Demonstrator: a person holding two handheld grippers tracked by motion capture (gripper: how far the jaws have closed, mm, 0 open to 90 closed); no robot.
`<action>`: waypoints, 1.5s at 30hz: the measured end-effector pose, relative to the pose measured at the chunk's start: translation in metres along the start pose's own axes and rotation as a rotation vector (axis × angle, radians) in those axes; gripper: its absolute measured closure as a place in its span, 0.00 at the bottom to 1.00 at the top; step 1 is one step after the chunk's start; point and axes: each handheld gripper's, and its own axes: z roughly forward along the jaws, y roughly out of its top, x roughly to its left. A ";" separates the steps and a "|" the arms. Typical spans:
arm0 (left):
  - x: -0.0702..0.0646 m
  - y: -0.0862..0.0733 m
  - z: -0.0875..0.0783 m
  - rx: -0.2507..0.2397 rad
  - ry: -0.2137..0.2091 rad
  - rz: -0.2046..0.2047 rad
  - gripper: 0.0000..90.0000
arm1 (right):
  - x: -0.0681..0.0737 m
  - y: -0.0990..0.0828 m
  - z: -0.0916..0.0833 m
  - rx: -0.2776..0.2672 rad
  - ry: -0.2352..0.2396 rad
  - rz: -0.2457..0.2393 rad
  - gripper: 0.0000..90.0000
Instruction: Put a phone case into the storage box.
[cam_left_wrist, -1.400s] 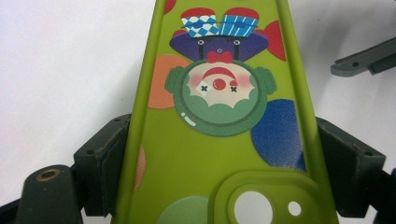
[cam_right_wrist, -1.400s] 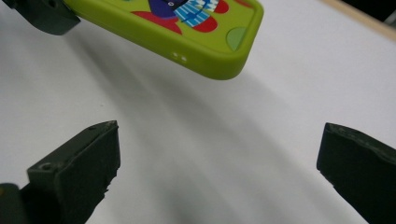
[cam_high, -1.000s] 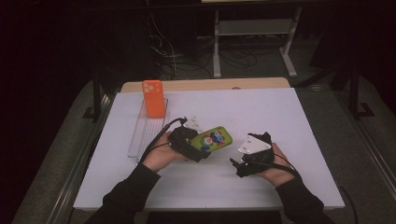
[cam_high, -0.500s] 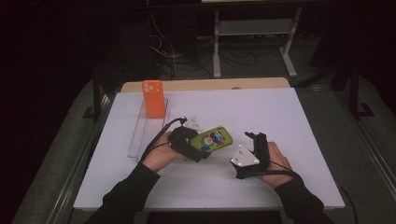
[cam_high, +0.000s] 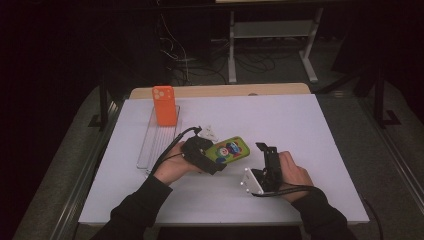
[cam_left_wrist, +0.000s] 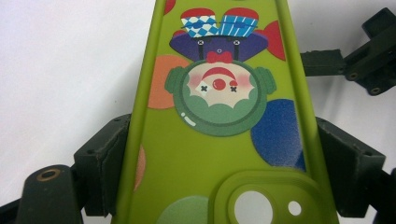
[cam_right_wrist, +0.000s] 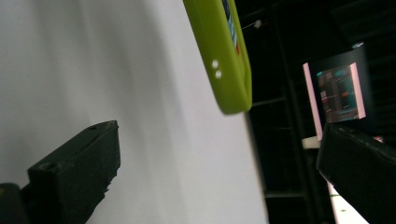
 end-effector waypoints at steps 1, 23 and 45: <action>-0.001 0.000 0.000 0.003 -0.005 0.002 0.17 | 0.001 0.002 0.000 -0.003 -0.014 -0.018 0.01; -0.014 0.004 0.009 0.021 -0.030 0.024 0.17 | 0.020 0.022 -0.002 -0.053 -0.109 -0.207 0.63; -0.010 0.002 0.003 -0.020 -0.054 0.035 0.00 | 0.019 0.023 -0.002 -0.034 -0.128 -0.229 0.84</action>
